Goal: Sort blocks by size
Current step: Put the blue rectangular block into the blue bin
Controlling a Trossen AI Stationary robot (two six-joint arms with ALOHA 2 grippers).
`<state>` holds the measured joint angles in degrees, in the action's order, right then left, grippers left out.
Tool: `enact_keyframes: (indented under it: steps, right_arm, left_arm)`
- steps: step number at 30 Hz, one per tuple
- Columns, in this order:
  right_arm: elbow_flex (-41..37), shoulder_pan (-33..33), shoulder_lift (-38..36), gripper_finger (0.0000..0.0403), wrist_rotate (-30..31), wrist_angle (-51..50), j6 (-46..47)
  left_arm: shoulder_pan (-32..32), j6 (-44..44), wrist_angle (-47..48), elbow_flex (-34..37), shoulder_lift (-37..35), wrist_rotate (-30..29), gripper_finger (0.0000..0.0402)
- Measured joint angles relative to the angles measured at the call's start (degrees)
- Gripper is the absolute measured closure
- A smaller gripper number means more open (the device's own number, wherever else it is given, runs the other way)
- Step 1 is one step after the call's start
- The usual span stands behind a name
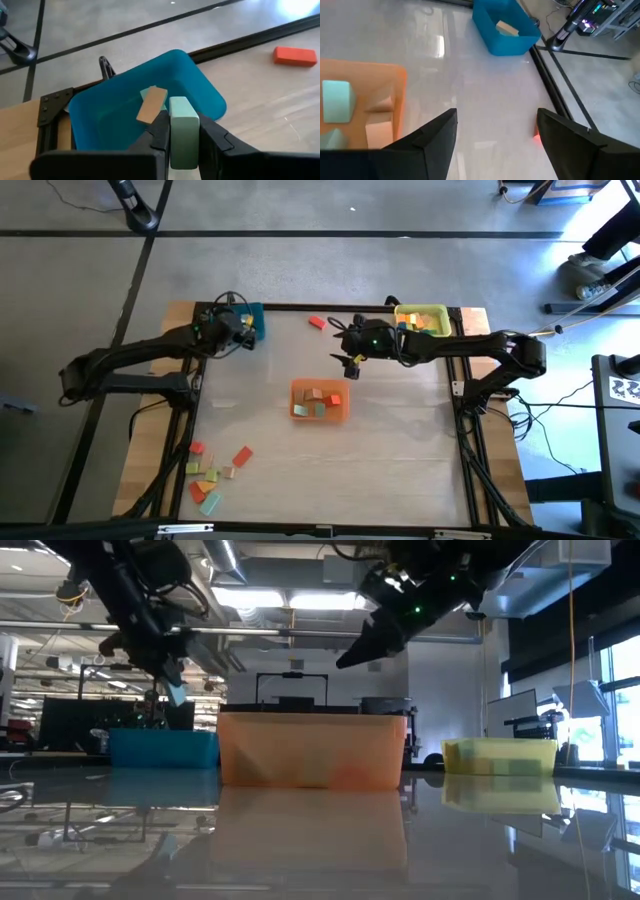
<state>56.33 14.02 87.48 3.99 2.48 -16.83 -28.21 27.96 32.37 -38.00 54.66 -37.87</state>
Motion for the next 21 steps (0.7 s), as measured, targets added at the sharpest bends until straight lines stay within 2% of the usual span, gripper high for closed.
enact_keyframes:
  steps: [14,21]
  right_arm:
    - [0.0,0.0,0.0,0.0134,0.0,3.1,-0.2]
    - [0.0,0.0,0.0,0.0134,0.0,2.9,-0.1]
  left_arm:
    - [-4.2,-2.4,-2.1,1.3,0.3,0.0,0.0355]
    - [-5.7,-4.4,-10.1,5.4,0.4,-0.7,0.0358]
